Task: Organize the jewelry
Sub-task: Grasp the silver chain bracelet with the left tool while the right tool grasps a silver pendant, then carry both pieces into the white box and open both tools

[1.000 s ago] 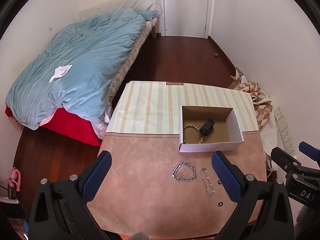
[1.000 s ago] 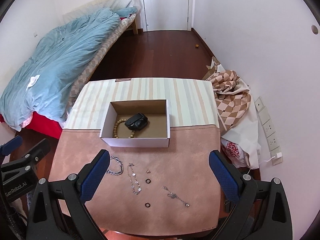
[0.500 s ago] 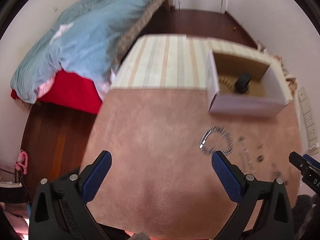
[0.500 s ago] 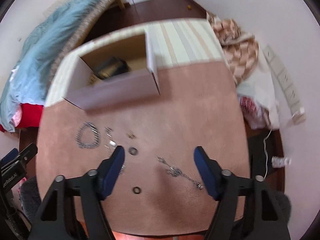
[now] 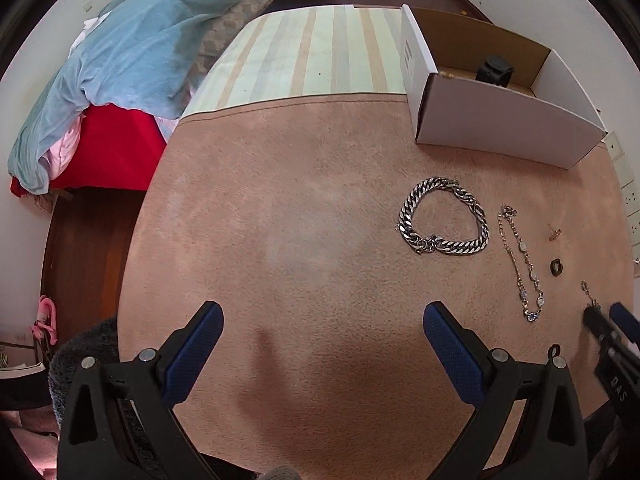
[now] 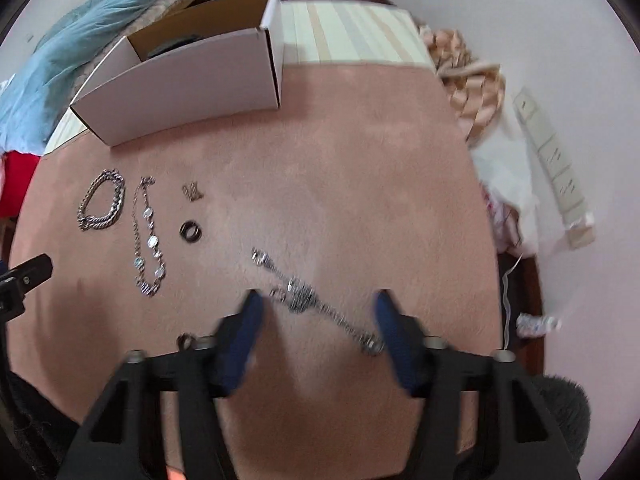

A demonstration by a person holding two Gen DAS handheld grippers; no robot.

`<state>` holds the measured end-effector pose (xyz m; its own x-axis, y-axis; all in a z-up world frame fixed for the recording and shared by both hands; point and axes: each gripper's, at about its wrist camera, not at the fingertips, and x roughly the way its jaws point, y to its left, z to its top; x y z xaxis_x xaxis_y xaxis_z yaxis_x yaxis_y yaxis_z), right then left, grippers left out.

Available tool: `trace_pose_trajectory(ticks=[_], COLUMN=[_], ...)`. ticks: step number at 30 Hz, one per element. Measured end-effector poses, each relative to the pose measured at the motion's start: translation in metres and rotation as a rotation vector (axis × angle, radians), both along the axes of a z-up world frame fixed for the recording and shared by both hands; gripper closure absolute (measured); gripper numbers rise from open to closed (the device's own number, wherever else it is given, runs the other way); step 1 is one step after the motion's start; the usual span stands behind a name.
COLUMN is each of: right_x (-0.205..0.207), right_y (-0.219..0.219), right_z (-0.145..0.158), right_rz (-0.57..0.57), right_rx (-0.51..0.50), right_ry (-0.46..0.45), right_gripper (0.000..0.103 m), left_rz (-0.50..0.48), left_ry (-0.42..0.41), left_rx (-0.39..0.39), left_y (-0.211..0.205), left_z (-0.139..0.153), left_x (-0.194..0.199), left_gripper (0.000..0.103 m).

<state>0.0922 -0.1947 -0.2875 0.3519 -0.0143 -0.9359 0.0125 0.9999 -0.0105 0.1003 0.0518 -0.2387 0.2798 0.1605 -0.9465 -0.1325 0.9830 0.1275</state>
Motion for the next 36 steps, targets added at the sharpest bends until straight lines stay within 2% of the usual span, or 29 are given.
trace_pose_trajectory(ticks=[1, 2, 4, 8, 12, 13, 17, 19, 21, 23, 26, 27, 28, 29, 31, 32, 36], right_x=[0.000, 0.001, 0.002, 0.005, 0.018, 0.021, 0.035, 0.041, 0.044, 0.044, 0.044, 0.044, 0.044, 0.044, 0.043, 0.043, 0.042], right_y=[0.000, 0.002, -0.001, -0.015, -0.020, -0.022, -0.019, -0.018, -0.018, -0.019, -0.021, -0.021, -0.021, -0.022, -0.024, -0.024, -0.026], right_z=[0.001, 0.003, 0.004, 0.012, 0.037, 0.040, 0.047, 0.044, 0.040, 0.037, 0.033, 0.030, 0.029, 0.027, 0.024, 0.024, 0.026], right_rz=[0.001, 0.001, -0.010, -0.063, -0.094, -0.100, -0.103, -0.111, -0.120, -0.131, -0.140, -0.145, -0.148, -0.153, -0.162, -0.164, -0.166], right_rx=[-0.012, -0.017, 0.009, 0.137, 0.244, 0.260, 0.272, 0.268, 0.266, 0.271, 0.264, 0.263, 0.260, 0.260, 0.265, 0.263, 0.269], right_ry=[-0.020, -0.021, -0.021, -0.025, -0.072, -0.082, -0.103, -0.102, -0.099, -0.092, -0.084, -0.080, -0.078, -0.073, -0.066, -0.066, -0.072], right_gripper=[0.092, 0.095, 0.096, 0.096, 0.096, 0.096, 0.096, 0.096, 0.096, 0.096, 0.096, 0.096, 0.096, 0.096, 0.096, 0.096, 0.096], left_rz=[0.003, 0.005, 0.007, 0.019, 0.051, 0.065, 0.088, 0.074, 0.042, 0.013, -0.053, -0.075, -0.103, -0.142, -0.182, -0.194, -0.188], left_ry=[0.001, 0.001, -0.006, -0.020, -0.024, -0.022, -0.017, -0.004, 0.022, 0.037, 0.025, 0.018, 0.006, -0.015, -0.030, -0.033, -0.034], left_rx=[0.002, 0.004, 0.004, -0.015, -0.113, -0.159, -0.259, -0.278, -0.290, -0.268, -0.199, -0.178, -0.152, -0.137, -0.131, -0.135, -0.182], left_y=[0.000, 0.000, 0.002, 0.011, 0.025, 0.030, 0.037, 0.033, 0.024, 0.015, -0.003, -0.008, -0.015, -0.022, -0.031, -0.034, -0.032], left_z=[-0.001, -0.001, 0.000, 0.003, 0.004, 0.003, -0.002, -0.007, -0.014, -0.020, -0.022, -0.022, -0.021, -0.020, -0.019, -0.019, -0.020], left_x=[0.000, 0.002, 0.002, 0.005, 0.012, 0.016, 0.033, 0.045, 0.055, 0.060, 0.064, 0.064, 0.064, 0.063, 0.061, 0.059, 0.056], left_gripper=[0.001, 0.001, 0.001, 0.001, 0.002, 0.002, 0.003, 0.017, 0.021, 0.029, 0.036, 0.045, 0.059, 0.068, 0.093, 0.097, 0.097])
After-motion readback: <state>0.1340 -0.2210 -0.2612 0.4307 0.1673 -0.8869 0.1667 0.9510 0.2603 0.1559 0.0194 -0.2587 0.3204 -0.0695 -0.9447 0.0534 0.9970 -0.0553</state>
